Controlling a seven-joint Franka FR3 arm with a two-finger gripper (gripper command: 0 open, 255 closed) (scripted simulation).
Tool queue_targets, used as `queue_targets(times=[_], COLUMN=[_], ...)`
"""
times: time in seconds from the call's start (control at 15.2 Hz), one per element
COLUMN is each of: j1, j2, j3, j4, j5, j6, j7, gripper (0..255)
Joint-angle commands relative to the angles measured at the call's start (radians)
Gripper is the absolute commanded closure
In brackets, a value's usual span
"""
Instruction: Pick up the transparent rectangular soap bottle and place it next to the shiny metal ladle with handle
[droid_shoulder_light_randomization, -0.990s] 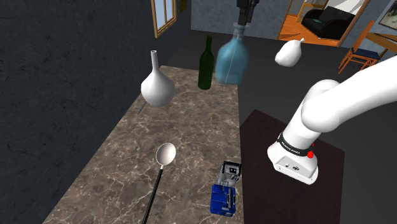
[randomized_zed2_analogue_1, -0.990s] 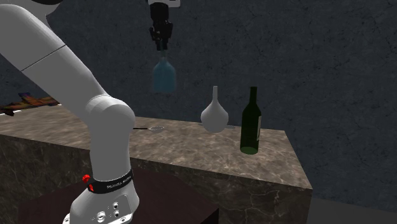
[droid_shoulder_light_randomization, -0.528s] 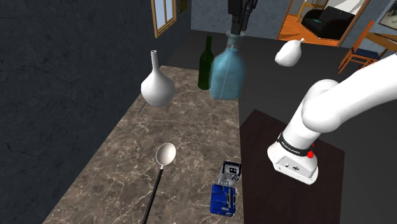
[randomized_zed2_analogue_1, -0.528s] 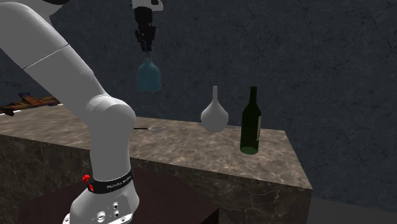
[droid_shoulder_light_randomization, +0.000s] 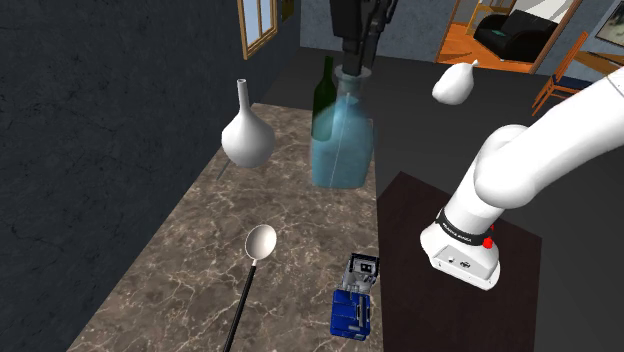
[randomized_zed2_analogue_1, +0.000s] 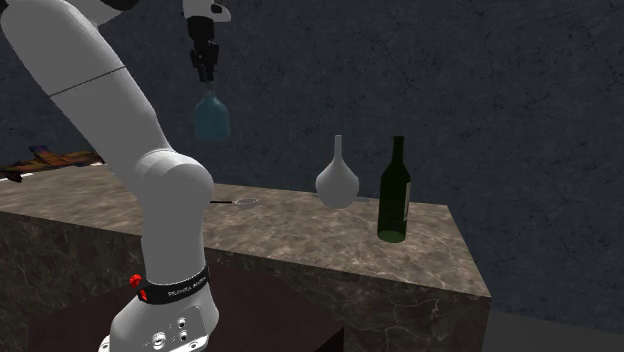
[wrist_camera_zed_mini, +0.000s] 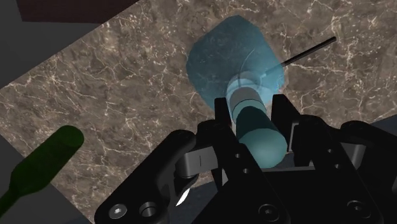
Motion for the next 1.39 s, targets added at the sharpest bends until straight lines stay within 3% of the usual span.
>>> queue_targets(times=[0.0,0.33,0.46,0.59,0.66,0.79,0.99,1.06,1.32], j1=[-0.005,-0.024,-0.03,-0.008,0.034,0.191,0.506,0.672,0.526], j2=[0.043,0.2,0.296,0.436,0.528,0.707,0.89,0.982,0.911], j3=[0.062,0.26,0.368,0.496,0.552,0.599,0.509,0.46,0.497], j4=[0.043,0.189,0.26,0.343,0.392,0.506,0.734,0.896,0.695], j5=[0.0,-0.055,-0.117,-0.231,-0.314,-0.488,-0.663,-0.756,-0.67], j6=[0.008,0.017,0.018,0.011,-0.001,-0.048,-0.143,-0.21,-0.091], j7=[0.064,0.252,0.349,0.476,0.552,0.689,0.785,0.802,0.808], gripper=[255,255,255,255,255,255,255,255,255])
